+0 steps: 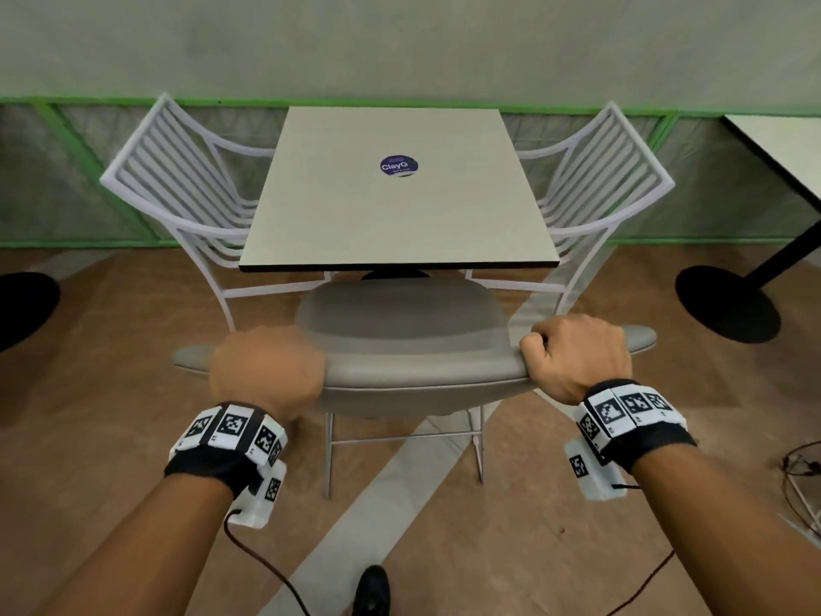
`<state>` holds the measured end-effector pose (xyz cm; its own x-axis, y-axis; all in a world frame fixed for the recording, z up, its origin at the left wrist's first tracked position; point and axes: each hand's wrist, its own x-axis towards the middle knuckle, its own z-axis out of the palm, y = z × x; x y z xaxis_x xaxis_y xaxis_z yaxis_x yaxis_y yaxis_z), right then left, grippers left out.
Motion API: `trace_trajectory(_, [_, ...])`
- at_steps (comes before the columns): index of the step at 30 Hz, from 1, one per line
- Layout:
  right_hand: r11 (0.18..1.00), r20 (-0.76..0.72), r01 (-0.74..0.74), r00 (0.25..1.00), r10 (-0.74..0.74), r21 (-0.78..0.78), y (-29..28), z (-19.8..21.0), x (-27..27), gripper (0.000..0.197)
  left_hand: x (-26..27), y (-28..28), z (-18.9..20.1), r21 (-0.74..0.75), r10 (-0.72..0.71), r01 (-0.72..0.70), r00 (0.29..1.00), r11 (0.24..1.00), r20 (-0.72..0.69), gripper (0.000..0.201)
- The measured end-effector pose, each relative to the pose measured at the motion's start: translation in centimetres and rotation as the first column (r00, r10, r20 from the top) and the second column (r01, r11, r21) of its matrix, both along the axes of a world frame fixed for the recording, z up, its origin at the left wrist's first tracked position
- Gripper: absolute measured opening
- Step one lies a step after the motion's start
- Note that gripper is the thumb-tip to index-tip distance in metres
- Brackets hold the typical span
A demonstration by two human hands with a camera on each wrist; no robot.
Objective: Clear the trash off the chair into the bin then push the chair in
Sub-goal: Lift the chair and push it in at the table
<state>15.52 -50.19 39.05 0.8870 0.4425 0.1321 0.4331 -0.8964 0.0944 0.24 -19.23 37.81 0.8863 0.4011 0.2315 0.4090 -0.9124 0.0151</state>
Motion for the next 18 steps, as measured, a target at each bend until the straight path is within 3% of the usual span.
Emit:
trace_trajectory(9, [0.999, -0.003, 0.016, 1.000, -0.016, 0.029, 3.6, 0.2, 5.6, 0.041, 5.9, 3.5, 0.3, 0.007, 0.012, -0.013, 0.998, 1.000, 0.053, 0.031])
trace_trajectory(18, [0.998, 0.050, 0.024, 0.998, -0.027, 0.053, 5.6, -0.3, 5.6, 0.039, 6.8, 6.3, -0.2, 0.011, 0.015, -0.016, 0.998, 1.000, 0.055, 0.032])
